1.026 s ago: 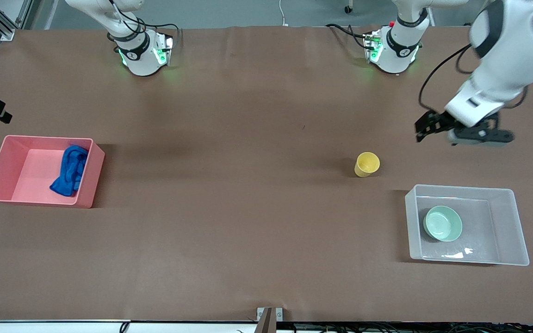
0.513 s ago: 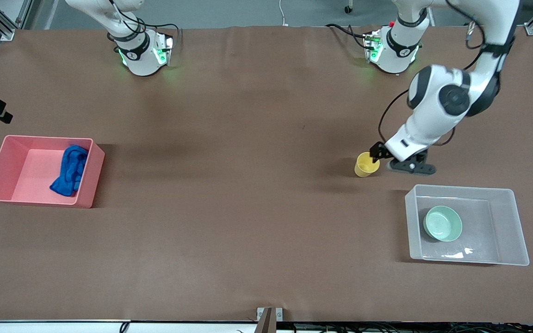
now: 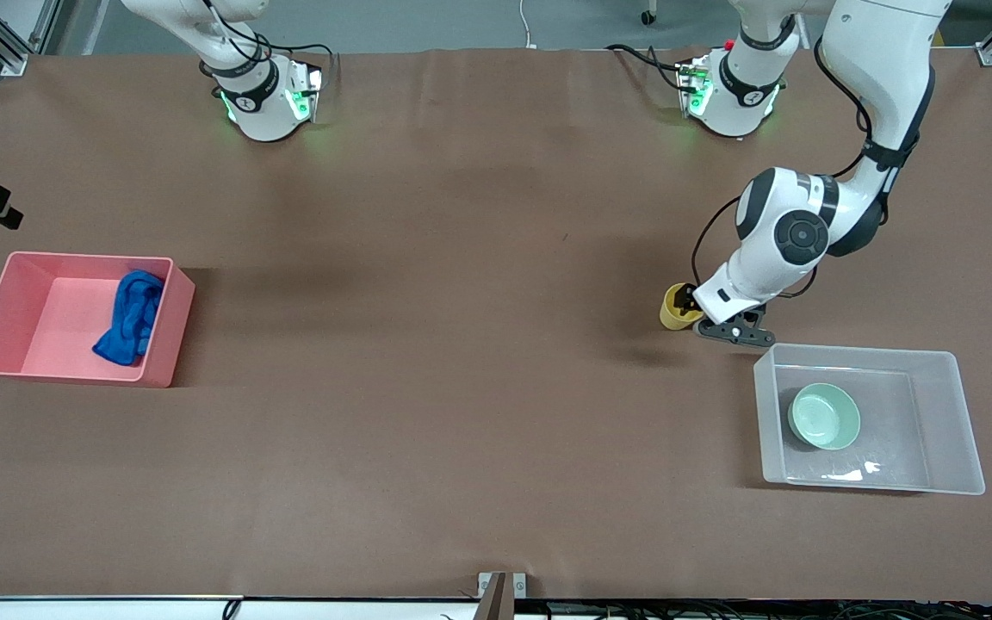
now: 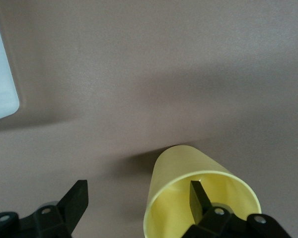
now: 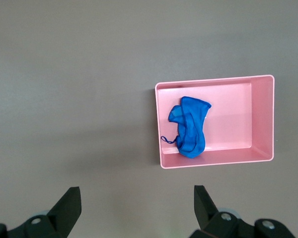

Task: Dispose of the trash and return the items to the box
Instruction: 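Reach the left gripper to the yellow cup and grasp it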

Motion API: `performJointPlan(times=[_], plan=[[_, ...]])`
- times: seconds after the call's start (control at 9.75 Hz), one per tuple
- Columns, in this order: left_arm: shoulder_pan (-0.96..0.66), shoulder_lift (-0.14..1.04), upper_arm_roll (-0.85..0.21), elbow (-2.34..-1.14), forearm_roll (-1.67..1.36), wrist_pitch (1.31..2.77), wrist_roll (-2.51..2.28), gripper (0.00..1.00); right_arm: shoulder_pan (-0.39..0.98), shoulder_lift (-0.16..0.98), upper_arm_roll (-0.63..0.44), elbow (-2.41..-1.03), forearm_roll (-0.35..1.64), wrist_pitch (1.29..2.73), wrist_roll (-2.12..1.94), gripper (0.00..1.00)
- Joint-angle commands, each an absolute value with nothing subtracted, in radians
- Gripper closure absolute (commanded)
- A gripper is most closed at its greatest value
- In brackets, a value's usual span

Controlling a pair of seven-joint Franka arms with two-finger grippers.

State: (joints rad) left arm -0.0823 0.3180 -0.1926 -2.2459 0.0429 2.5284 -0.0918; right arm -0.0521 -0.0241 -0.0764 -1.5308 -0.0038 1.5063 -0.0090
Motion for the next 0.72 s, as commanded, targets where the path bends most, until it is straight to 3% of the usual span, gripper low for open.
performJointPlan(times=[0.0, 0.21, 0.62], plan=[[-0.072, 0.336, -0.212, -2.259, 0.069, 2.534, -0.174, 0.77, -0.06, -0.034, -0.072, -1.532, -0.002, 1.496, -0.006, 0.0], [-0.078, 0.321, -0.213, -2.284, 0.069, 2.533, -0.192, 1.0, -0.061, -0.034, -0.074, -1.532, -0.002, 1.496, -0.003, 0.0], [-0.064, 0.177, -0.206, -2.225, 0.066, 2.355, -0.169, 1.0, -0.063, -0.031, -0.074, -1.531, -0.003, 1.506, 0.002, 0.0]])
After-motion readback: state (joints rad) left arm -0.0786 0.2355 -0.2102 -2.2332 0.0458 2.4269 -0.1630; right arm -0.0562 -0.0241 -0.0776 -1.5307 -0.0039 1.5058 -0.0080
